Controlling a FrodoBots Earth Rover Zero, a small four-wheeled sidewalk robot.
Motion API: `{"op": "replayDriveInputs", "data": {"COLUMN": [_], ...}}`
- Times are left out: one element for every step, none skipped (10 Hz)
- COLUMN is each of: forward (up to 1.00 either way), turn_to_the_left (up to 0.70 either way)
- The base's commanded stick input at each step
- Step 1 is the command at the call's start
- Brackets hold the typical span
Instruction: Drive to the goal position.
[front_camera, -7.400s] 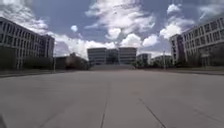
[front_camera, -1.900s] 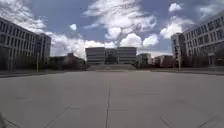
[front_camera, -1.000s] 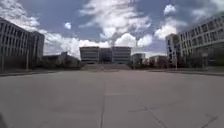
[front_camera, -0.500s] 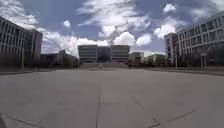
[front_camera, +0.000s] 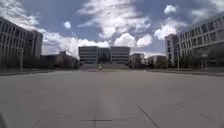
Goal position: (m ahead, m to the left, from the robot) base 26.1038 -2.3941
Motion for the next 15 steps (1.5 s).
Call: {"op": "replayDriveInputs", "data": {"forward": [1.0,1.0,1.0,1.0,1.0,1.0,1.0,1.0,1.0,1.0,1.0,1.0,1.0,1.0,1.0], "turn_to_the_left": [0.03,0.03,0.03,0.03,0.03,0.03,0.03,0.03,0.03,0.03,0.03,0.03,0.03,0.03,0.03]}}
